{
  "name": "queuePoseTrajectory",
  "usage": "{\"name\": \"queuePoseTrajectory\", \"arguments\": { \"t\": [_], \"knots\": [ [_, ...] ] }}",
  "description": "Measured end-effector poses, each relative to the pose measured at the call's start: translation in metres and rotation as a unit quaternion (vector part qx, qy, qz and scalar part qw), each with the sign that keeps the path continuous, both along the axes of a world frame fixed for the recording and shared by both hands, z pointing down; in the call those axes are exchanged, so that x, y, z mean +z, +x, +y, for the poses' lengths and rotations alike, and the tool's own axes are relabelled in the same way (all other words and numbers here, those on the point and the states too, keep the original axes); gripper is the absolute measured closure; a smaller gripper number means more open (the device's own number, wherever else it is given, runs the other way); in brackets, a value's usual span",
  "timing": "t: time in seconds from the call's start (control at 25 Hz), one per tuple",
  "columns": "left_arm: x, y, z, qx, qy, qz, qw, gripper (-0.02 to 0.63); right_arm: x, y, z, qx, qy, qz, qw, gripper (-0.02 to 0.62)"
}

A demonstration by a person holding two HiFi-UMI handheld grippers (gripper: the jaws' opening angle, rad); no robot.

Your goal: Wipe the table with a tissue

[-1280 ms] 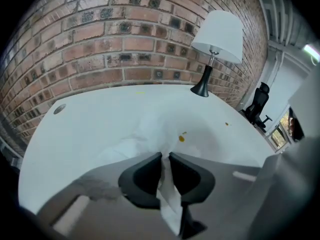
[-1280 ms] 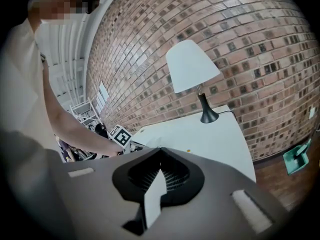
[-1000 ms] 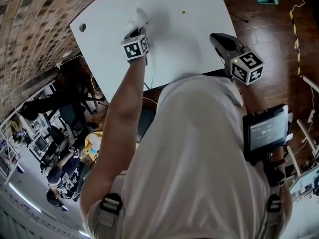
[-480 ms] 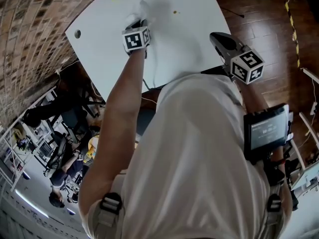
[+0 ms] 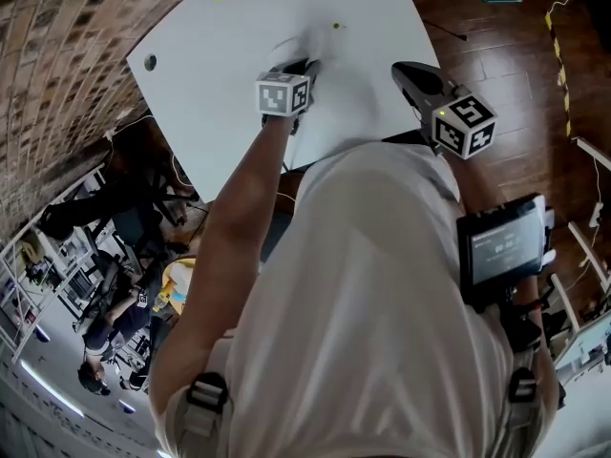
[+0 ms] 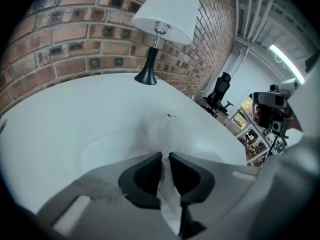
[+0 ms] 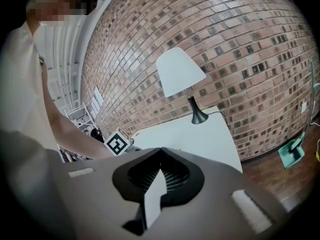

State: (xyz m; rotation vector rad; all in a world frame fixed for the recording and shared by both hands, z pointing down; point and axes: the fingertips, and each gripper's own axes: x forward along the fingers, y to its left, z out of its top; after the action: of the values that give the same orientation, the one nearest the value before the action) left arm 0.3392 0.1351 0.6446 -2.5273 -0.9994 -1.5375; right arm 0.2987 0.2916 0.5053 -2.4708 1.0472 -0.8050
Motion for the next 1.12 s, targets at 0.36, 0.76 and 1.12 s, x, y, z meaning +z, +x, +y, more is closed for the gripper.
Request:
{"name": "queuePoseTrajectory", "arguments": {
  "t": [0.36,0.76,1.12],
  "knots": [
    [0.018,-0.006,0.022,-0.01,0.006,0.008,0.9999,0.568,-0.001,0.004,0.03,-0.007,-0.02,0.004,1.0,0.589],
    [0.007,0.006,-0.015,-0.018,0.015,0.031,0.9993,0.569,-0.003,0.006,0.002,-0.005,-0.003,0.004,1.0,0.588],
    [0.005,0.006,-0.021,-0.035,0.012,0.04,0.9985,0.568,-0.001,0.002,-0.003,-0.013,-0.003,0.002,1.0,0.589]
  ]
}}
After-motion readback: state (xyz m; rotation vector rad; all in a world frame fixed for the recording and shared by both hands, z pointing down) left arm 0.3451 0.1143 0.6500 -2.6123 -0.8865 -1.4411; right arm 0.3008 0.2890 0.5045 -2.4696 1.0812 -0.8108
